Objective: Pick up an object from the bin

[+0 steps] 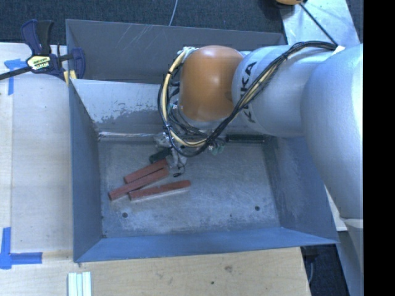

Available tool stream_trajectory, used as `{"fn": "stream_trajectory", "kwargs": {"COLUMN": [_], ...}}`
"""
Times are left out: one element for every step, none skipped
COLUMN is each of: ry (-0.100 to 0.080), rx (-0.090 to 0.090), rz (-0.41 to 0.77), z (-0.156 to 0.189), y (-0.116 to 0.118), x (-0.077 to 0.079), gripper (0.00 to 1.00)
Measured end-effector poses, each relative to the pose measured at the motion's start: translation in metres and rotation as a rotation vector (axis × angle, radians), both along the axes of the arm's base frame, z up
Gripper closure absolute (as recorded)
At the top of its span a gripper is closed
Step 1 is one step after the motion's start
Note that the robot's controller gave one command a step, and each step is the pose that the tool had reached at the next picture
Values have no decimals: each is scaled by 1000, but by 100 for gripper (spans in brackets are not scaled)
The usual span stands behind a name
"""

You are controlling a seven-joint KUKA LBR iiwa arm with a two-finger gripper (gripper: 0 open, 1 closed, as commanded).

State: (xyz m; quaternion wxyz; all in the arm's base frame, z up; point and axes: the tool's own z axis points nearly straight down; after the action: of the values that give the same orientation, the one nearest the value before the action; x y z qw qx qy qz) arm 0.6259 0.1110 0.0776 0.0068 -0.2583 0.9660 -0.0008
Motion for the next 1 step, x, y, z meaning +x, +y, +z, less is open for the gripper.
{"fn": "stream_trajectory", "kwargs": {"ry": [3], "rx": [0], "rz": [-1], "z": [4], "y": [0], "x": [0], "gripper": [100]}}
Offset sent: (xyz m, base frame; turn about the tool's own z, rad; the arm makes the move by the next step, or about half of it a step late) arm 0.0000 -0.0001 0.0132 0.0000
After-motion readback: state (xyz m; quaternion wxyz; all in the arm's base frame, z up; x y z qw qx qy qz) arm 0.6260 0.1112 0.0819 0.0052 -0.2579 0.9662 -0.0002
